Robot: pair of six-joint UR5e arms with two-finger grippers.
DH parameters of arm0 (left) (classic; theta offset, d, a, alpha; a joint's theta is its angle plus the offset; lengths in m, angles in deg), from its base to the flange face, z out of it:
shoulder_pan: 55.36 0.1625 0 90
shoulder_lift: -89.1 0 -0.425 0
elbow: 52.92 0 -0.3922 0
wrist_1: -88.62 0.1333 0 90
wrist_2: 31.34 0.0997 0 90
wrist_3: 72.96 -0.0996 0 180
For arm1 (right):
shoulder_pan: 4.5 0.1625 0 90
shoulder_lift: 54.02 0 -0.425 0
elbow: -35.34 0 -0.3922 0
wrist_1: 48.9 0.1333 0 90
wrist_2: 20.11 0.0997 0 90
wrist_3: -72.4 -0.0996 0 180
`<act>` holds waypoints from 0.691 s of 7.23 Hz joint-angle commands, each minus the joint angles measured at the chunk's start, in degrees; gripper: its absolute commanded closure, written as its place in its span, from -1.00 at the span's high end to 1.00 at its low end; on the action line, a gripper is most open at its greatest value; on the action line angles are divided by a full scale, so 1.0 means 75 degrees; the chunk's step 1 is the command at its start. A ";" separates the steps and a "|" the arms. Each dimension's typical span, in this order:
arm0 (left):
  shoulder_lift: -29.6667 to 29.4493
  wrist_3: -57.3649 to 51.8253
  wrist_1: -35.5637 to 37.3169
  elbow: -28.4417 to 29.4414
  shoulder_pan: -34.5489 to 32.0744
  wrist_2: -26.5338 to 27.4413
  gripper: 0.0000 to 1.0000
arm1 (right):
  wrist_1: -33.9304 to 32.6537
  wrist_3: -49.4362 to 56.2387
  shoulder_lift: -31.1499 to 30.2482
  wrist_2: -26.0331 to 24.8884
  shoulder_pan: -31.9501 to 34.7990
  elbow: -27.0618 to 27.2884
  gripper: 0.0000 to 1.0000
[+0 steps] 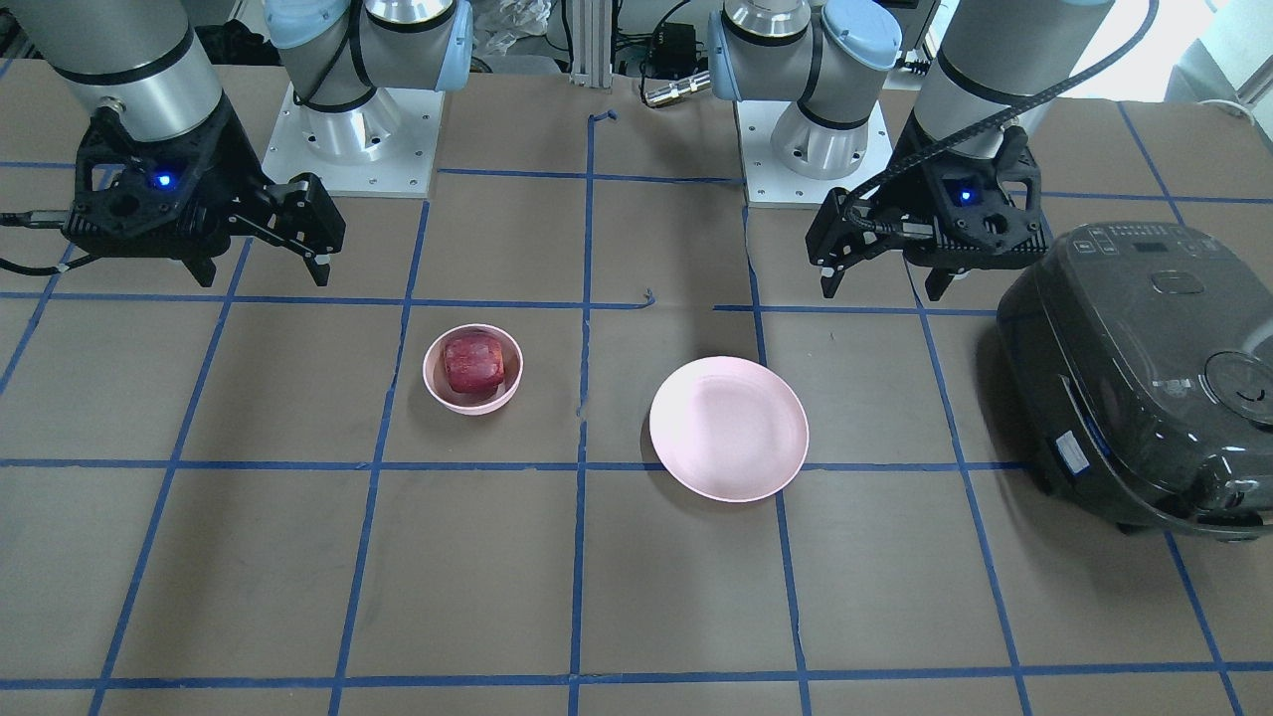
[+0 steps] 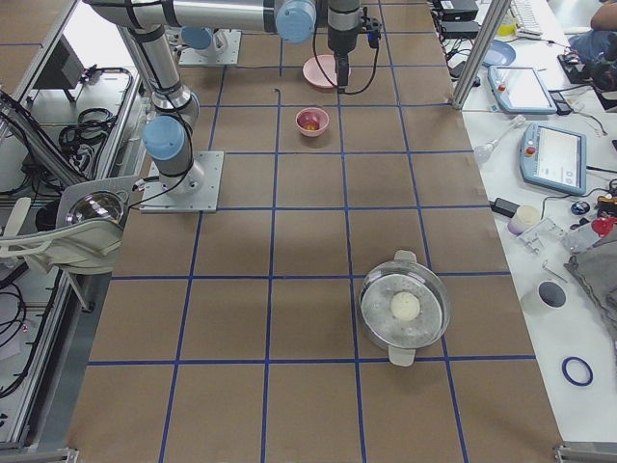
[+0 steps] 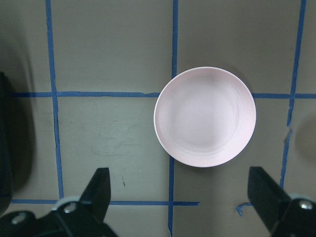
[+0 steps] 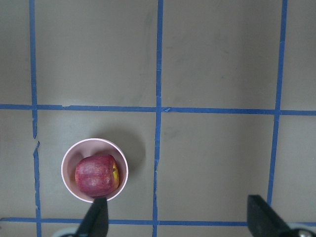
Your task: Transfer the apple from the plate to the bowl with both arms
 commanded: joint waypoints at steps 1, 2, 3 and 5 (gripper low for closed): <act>-0.0023 -0.0274 0.0010 0.0052 0.0002 0.0088 1.00 | 0.0009 0.0000 -0.0117 0.0004 0.0071 0.0000 1.00; 0.0000 -0.0274 -0.0036 0.0052 0.0013 0.0100 1.00 | 0.0021 0.0000 -0.0129 0.0004 0.0071 0.0000 1.00; 0.0000 -0.0274 -0.0060 0.0052 0.0001 0.0112 1.00 | 0.0183 0.0000 -0.0129 0.0016 0.0060 -0.0046 1.00; -0.0023 -0.0263 -0.0048 0.0052 0.0013 0.0065 1.00 | 0.0197 0.0012 -0.0117 0.0039 0.0060 -0.0024 1.00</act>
